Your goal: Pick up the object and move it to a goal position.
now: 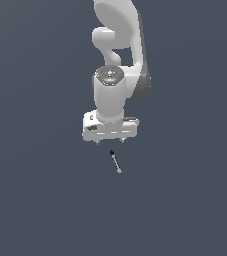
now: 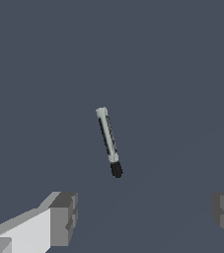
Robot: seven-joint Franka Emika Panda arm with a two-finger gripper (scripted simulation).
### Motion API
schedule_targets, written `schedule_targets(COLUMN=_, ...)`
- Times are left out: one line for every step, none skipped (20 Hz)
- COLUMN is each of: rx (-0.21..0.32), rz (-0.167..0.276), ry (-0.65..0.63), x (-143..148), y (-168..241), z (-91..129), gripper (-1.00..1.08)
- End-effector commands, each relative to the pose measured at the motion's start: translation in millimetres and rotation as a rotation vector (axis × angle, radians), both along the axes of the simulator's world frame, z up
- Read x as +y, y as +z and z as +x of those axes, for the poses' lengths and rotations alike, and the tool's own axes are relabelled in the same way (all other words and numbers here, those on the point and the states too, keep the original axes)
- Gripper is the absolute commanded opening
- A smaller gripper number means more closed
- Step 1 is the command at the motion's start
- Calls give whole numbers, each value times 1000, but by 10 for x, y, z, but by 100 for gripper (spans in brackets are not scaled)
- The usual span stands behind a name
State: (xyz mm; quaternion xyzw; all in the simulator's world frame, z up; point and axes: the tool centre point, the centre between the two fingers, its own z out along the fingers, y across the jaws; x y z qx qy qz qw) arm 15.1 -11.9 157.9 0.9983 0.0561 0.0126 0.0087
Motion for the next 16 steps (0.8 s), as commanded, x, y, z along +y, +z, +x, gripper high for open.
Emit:
schedule_targets(rx=5, rz=-1, ry=37, x=31, y=-141, z=39, gripper=100)
schedule_targets(rx=7, rz=-1, ry=55, x=45, y=-208, z=57, gripper=100)
schedule_targets(rx=10, rz=0, ry=75, x=62, y=-280, z=76, gripper=100)
schedule_targets(rx=12, rz=0, ry=95, x=79, y=-359, z=95, gripper=100)
schedule_targets(rx=14, rz=1, ry=116, x=97, y=-437, z=113, gripper=100)
schedule_targets(rx=16, rz=2, ry=135, x=114, y=-511, z=128, gripper=100)
schedule_targets(rx=18, rz=3, ry=152, x=130, y=-580, z=141, gripper=100)
schedule_targets(rx=20, rz=4, ry=169, x=145, y=-643, z=153, gripper=100)
schedule_targets(rx=21, rz=5, ry=183, x=159, y=-701, z=163, gripper=100)
schedule_targets(rx=23, rz=6, ry=196, x=171, y=-754, z=171, gripper=100)
schedule_targets(rx=24, rz=7, ry=208, x=183, y=-801, z=178, gripper=100)
schedule_targets(rx=25, rz=9, ry=219, x=193, y=-843, z=183, gripper=100)
schedule_targets(rx=26, rz=10, ry=227, x=202, y=-879, z=188, gripper=100)
schedule_targets(rx=26, rz=10, ry=235, x=209, y=-910, z=192, gripper=100)
schedule_targets(rx=27, rz=11, ry=241, x=215, y=-936, z=195, gripper=100)
schedule_targets(rx=27, rz=12, ry=246, x=220, y=-955, z=197, gripper=100)
